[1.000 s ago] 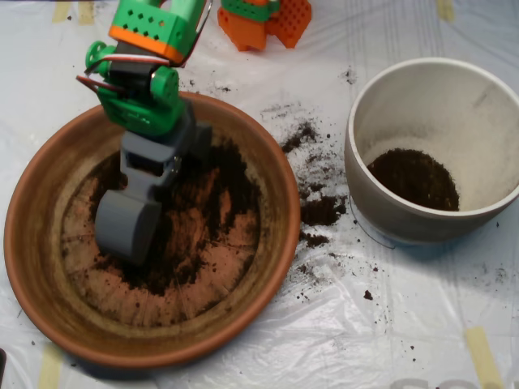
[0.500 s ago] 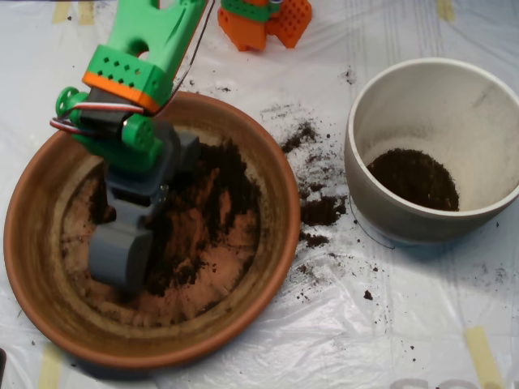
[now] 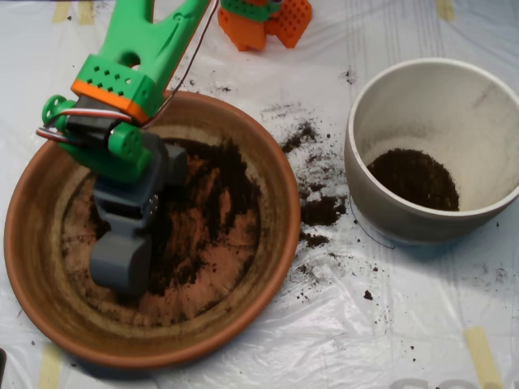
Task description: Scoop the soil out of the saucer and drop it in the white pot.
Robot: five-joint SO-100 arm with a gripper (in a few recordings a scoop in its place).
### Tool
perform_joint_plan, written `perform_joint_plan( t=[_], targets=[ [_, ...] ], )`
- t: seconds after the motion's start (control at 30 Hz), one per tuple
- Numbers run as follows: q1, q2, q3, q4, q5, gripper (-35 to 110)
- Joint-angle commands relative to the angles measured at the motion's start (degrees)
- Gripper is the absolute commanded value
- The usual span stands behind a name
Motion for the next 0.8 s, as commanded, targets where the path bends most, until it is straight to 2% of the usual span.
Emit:
perform_joint_plan(
  t=[0.0,0.13,0.37,0.43,0.5,0.77],
  targets=[
    [1.3,1.2,1.8,-0.3,-0.5,45],
    [1.6,4.6,6.6,-3.3,-0.8,43],
    [0.6,19.6,27.6,-14.6,-2.1,42],
    [0.4,23.6,33.4,-17.7,-2.3,37],
    [0.3,27.1,37.9,-20.1,-1.9,25],
    [1.0,35.4,46.5,-25.7,-1.8,16]
  ],
)
